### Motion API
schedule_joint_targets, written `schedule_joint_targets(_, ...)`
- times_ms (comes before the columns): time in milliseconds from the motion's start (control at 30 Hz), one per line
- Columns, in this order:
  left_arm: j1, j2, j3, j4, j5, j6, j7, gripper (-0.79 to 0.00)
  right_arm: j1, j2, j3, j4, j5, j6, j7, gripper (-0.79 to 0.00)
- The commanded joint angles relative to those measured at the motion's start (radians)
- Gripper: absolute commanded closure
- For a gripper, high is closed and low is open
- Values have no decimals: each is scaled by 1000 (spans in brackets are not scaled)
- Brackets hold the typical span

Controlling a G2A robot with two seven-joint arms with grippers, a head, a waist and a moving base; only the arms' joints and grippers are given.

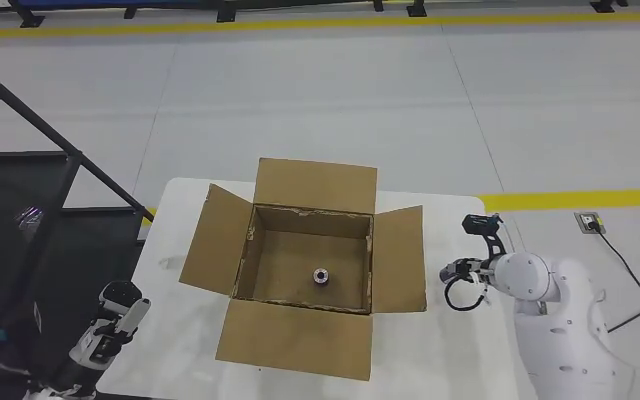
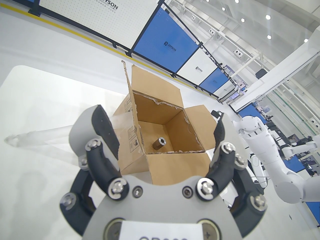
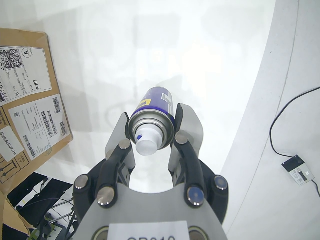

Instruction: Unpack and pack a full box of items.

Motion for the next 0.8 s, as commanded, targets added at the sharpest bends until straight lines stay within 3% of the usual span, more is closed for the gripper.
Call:
schedule_joint_targets(0, 0, 0, 0, 0, 0, 0, 0, -785, -5, 1, -11, -7, -5, 3, -20, 0)
schedule_joint_targets(333, 0, 0, 0, 0, 0, 0, 0, -785, -57, 8, -13, -101, -7, 52, -103, 0)
schedule_joint_targets(767, 0, 0, 0, 0, 0, 0, 0, -785, -57, 8, -13, -101, -7, 52, -103, 0)
